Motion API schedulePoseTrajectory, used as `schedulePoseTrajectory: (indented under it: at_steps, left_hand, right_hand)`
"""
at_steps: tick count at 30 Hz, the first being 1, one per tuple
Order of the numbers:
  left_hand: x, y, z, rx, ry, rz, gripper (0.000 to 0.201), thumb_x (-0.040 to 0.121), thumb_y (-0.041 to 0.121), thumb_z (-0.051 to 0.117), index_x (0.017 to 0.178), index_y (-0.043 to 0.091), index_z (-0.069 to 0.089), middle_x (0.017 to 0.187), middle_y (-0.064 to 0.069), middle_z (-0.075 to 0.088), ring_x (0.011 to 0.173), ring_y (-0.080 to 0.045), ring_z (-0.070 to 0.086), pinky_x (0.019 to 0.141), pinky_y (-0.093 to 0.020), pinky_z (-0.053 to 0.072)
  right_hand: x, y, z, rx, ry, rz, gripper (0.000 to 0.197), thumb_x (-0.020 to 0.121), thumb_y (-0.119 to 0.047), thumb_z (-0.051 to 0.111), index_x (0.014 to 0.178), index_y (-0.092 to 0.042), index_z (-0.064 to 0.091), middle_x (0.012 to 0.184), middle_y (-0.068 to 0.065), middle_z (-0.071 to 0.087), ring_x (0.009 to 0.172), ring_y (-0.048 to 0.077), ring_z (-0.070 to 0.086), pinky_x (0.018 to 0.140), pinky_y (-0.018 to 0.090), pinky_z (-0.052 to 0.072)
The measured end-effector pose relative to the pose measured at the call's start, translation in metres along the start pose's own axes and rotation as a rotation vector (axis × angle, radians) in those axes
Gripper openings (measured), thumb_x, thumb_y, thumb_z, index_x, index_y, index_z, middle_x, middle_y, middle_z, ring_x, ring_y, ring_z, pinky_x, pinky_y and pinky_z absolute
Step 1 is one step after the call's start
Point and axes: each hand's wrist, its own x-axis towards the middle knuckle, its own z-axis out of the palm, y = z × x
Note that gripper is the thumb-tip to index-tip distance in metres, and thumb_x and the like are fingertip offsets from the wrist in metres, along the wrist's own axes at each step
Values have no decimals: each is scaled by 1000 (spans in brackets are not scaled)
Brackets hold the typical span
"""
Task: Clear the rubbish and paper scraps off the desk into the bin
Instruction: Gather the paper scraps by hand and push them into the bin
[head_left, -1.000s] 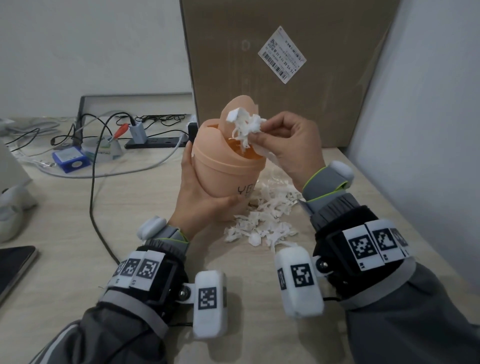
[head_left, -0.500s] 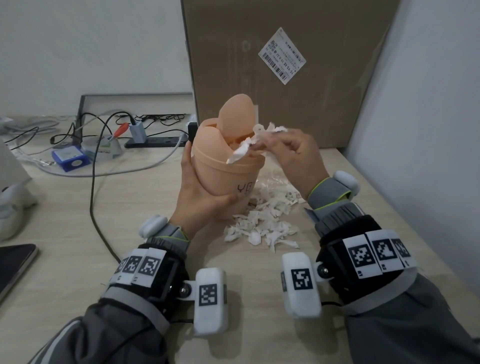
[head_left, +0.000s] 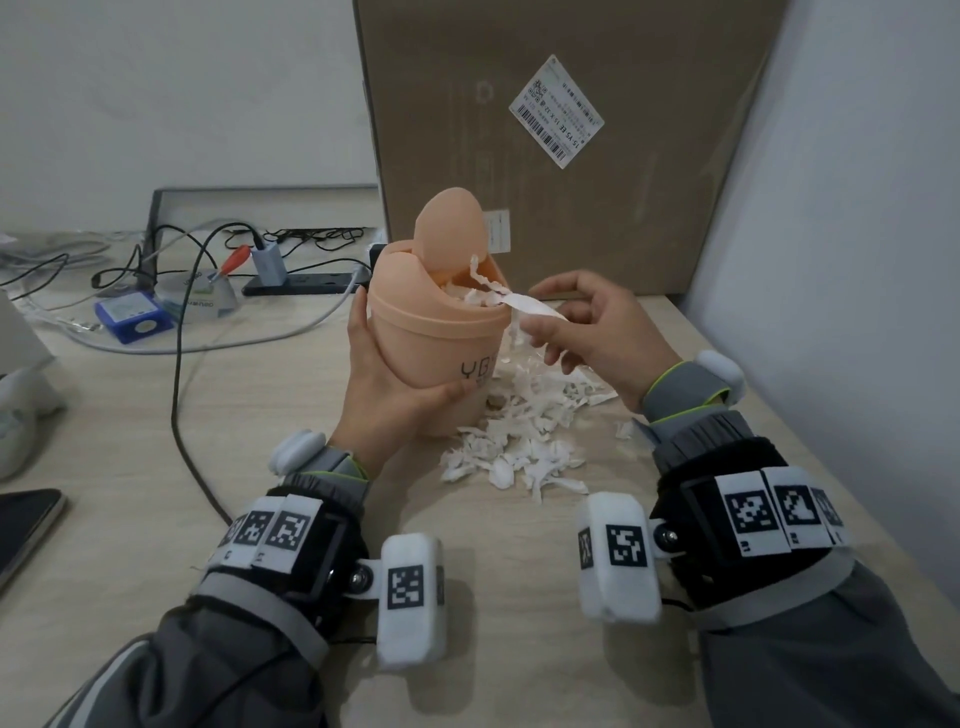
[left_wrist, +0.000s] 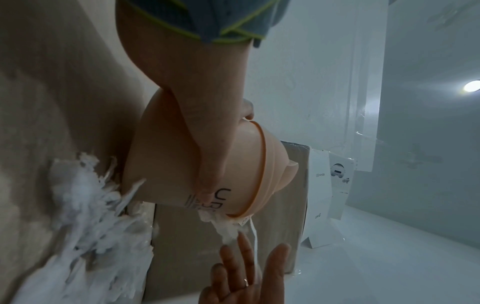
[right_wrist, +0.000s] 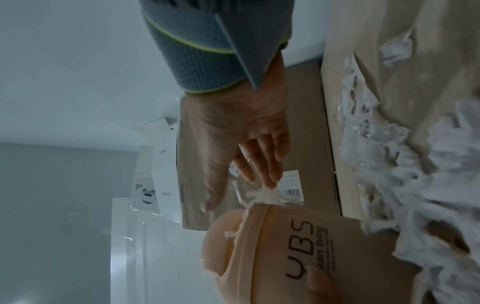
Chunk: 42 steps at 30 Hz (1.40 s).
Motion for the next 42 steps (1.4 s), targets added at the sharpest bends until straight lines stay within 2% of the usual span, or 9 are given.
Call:
schedulePoseTrajectory:
  at_steps: [10, 19, 22, 24, 26, 29, 35, 38, 42]
  left_hand:
    - [-2, 9, 1, 14, -138, 73, 148, 45, 46, 87, 157, 29, -8, 147, 15, 31, 130, 7, 43, 110, -28, 40]
    - [-2, 9, 2, -1, -175, 114, 143, 48, 43, 88, 155, 33, -6, 141, 31, 29, 130, 18, 38, 104, -13, 43]
    - [-1, 8, 2, 14, -161, 123, 143, 47, 44, 88, 155, 33, -6, 146, 22, 31, 134, 9, 39, 109, -20, 41]
    - [-1, 8, 2, 32, -145, 119, 144, 47, 45, 87, 155, 33, -7, 150, 13, 30, 137, -2, 40, 111, -27, 40]
    - [-2, 8, 2, 35, -139, 110, 144, 48, 44, 87, 156, 33, -8, 150, 11, 29, 135, -2, 41, 110, -27, 40]
    - [-1, 8, 2, 11, -151, 106, 144, 47, 45, 87, 155, 35, -7, 146, 17, 31, 128, 16, 40, 101, -11, 42]
    - [-3, 9, 1, 39, -183, 127, 140, 50, 34, 90, 152, 43, -4, 140, 33, 27, 132, 10, 40, 99, -14, 46]
    - [-4, 10, 1, 44, -178, 140, 140, 49, 39, 89, 153, 42, -4, 142, 31, 27, 136, -2, 41, 108, -30, 44]
    - [-3, 9, 1, 49, -138, 130, 142, 47, 46, 85, 155, 34, -6, 150, 15, 28, 137, -5, 39, 112, -33, 39]
  right_hand:
    - [0, -4, 16, -45, 224, -281, 7, 78, -16, 74, 85, -18, 76, 83, -4, 73, 89, 12, 68, 86, 31, 53]
    - [-12, -13, 24, -562, -59, -225, 43, 102, -35, 27, 116, -23, 65, 102, -27, 34, 101, -17, 13, 115, 36, -12]
    - [-3, -7, 24, -517, 96, -321, 57, 97, -44, 23, 89, -21, 75, 99, -12, 66, 106, 4, 49, 113, 43, 18]
    - [1, -3, 20, -483, 283, -410, 61, 94, -45, 24, 79, -15, 75, 82, 4, 73, 85, 18, 62, 90, 38, 42]
    - [-1, -4, 18, -386, 300, -463, 54, 96, -40, 29, 84, -16, 75, 82, 3, 74, 82, 12, 64, 86, 31, 45]
    - [-5, -8, 29, -447, 86, -387, 57, 96, -43, 19, 100, -25, 72, 100, -4, 73, 102, 3, 59, 115, 33, 13]
    - [-5, -2, 30, -707, -106, -268, 79, 88, -53, 7, 110, -6, 67, 110, 7, 68, 126, 13, 45, 110, 39, -28]
    - [-5, -1, 31, -522, -36, -276, 74, 91, -53, 7, 110, -14, 67, 114, -1, 68, 123, 1, 44, 116, 40, -19]
    - [-6, -4, 25, -232, 226, -343, 71, 93, -45, 13, 75, -17, 75, 76, -16, 70, 83, -11, 57, 112, 47, 21]
